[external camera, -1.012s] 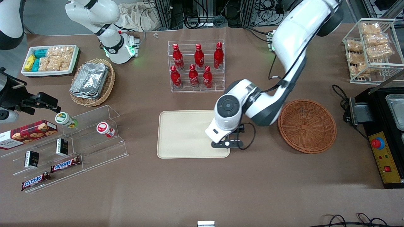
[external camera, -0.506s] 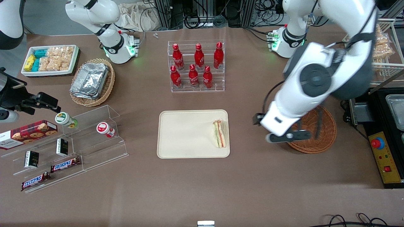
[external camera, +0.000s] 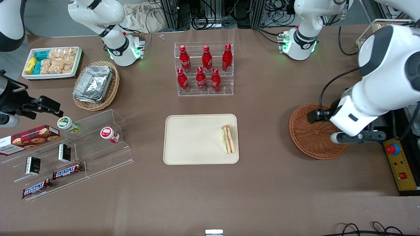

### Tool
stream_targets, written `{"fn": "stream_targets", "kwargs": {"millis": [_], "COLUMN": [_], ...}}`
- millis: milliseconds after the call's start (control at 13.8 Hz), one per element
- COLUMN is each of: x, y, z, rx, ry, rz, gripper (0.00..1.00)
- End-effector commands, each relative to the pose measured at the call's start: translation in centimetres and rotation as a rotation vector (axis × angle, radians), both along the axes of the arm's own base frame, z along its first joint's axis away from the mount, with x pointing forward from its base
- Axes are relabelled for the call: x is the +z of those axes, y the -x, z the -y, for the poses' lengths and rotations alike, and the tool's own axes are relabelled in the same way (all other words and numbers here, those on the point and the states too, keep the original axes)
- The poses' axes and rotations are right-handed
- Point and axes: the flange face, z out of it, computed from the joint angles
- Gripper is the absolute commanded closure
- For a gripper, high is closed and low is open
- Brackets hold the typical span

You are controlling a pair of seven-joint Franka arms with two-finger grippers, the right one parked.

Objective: Place sandwich from basket to tray

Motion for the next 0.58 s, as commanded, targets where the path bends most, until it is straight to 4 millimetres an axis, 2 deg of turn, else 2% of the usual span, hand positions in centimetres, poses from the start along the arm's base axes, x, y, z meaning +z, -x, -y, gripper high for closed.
{"fn": "stream_targets", "kwargs": {"millis": [0,217,361,506], "x": [2.6,4.0,4.4,4.1], "y": [4.1,7.7,7.6,7.6], "z": [-3.5,-5.2,-5.6,-4.4], "rx": [-0.041,-0.037,-0.017,-0.037], "ry": [0.019,-0.004,-0.003,-0.019], "rz": [-0.022,-0.028,-0.022,-0.024], "gripper": [0.0,0.0,0.0,0.0]}}
